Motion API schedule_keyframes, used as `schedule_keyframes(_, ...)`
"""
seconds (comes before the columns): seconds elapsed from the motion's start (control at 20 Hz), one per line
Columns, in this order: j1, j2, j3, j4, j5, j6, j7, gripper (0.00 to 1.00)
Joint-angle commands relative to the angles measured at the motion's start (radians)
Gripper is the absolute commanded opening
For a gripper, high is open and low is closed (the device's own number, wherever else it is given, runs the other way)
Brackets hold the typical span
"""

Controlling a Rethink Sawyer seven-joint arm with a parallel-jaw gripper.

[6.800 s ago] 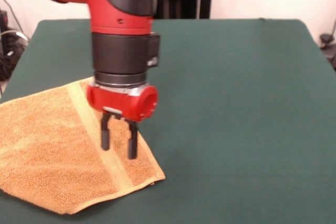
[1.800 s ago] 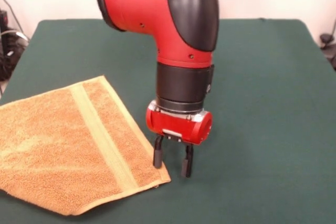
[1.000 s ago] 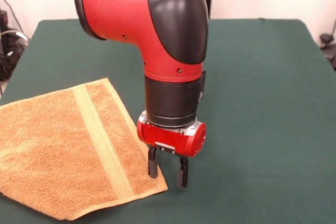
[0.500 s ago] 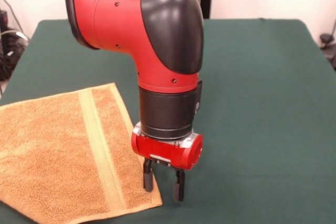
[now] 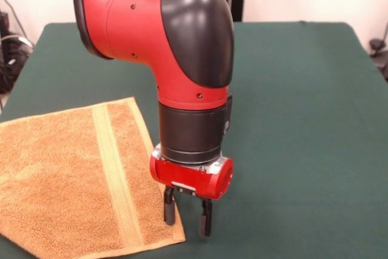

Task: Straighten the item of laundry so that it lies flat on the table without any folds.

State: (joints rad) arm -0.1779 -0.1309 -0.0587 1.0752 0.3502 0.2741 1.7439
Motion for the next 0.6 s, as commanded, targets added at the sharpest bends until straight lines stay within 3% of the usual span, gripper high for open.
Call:
schedule_keyframes(0.05,-0.015,0.103,0.074,0.03,-0.036,0.09,0.084,1.0)
schedule_keyframes(0.6,-0.018,0.101,0.075,0.029,-0.04,0.116,0.073,1.0)
